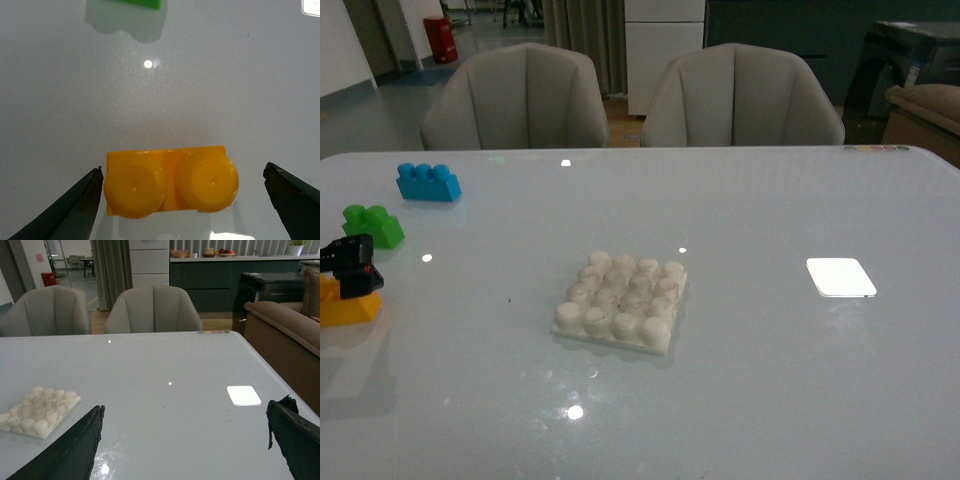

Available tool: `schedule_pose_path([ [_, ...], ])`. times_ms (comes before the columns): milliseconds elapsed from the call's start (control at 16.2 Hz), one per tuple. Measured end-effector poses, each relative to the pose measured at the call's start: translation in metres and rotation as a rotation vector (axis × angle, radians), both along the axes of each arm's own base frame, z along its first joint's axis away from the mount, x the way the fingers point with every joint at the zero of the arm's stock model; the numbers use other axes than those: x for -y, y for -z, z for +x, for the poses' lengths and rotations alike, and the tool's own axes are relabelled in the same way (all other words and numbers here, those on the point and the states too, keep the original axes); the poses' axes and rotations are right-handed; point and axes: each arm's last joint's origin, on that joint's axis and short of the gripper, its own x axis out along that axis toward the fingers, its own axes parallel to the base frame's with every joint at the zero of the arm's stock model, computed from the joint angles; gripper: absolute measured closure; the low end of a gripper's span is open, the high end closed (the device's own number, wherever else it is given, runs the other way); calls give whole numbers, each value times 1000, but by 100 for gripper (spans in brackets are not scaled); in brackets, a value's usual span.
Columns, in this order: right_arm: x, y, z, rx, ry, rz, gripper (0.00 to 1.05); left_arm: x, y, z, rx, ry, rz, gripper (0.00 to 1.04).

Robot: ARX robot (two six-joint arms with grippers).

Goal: Insert yellow block into base center

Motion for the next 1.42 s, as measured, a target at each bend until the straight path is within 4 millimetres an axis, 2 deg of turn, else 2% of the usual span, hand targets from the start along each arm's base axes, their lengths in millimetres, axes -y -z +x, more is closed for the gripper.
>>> schedule_pose_path([
  [124, 0, 0, 0, 0, 0, 0, 6, 1, 4, -4, -30, -3, -3, 7],
  [309, 0, 0, 0, 0, 0, 0, 6, 2, 4, -4, -22, -11, 14, 35],
  [371, 0, 0, 0, 0, 0, 0, 6, 3, 4, -4, -17, -16, 22, 39],
  [866, 0, 0, 0, 0, 0, 0, 6, 19, -8, -7, 13, 12, 32, 42],
  [1052, 0, 0, 0, 0, 0, 0, 6, 48, -43, -16, 68, 66, 29, 42],
  [1176, 0, 0, 0, 0, 0, 0, 6, 92, -69, -23, 110, 159, 26, 42],
  [1238, 0, 0, 0, 0, 0, 0, 6, 112, -74, -25, 122, 199, 21, 42],
  [1423, 0, 0, 0, 0, 0, 0, 6, 186, -76, -29, 118, 337, 2, 42],
])
